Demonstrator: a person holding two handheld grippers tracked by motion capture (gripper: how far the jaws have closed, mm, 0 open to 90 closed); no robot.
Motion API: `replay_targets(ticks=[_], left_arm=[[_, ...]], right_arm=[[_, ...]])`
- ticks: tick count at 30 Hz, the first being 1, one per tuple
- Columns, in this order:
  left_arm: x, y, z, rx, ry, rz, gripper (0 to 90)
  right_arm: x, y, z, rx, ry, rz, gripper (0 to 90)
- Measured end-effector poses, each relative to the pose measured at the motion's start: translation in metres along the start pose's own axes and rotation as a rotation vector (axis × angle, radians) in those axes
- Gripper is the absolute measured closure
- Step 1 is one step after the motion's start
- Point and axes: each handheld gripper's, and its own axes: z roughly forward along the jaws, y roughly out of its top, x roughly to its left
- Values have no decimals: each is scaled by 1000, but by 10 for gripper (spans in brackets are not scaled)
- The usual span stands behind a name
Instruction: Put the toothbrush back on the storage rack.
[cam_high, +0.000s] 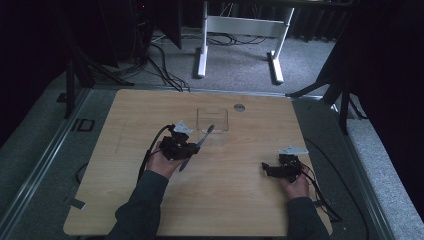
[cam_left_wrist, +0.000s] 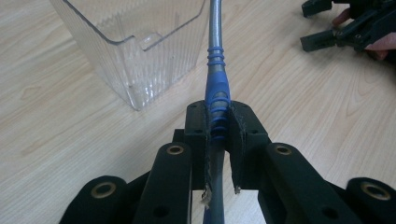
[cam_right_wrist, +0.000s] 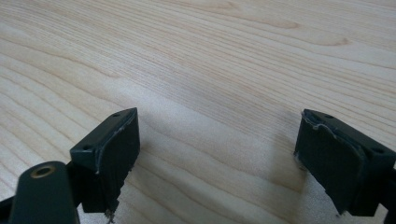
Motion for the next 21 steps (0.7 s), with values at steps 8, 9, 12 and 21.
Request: replay_targets(ticks=[8,9,12,21], left_arm=[[0,0,0,-22,2,-5,788],[0,0,0,-27,3,-7,789],[0,1,-1,-43,8,-9,789],[1,1,-5,-89,19,-18,789]], right_arm=[[0,0,0,0,0,0,135],[0,0,0,0,0,0,135],[0,0,0,0,0,0,135],[0,0,0,-1,0,-1,135]])
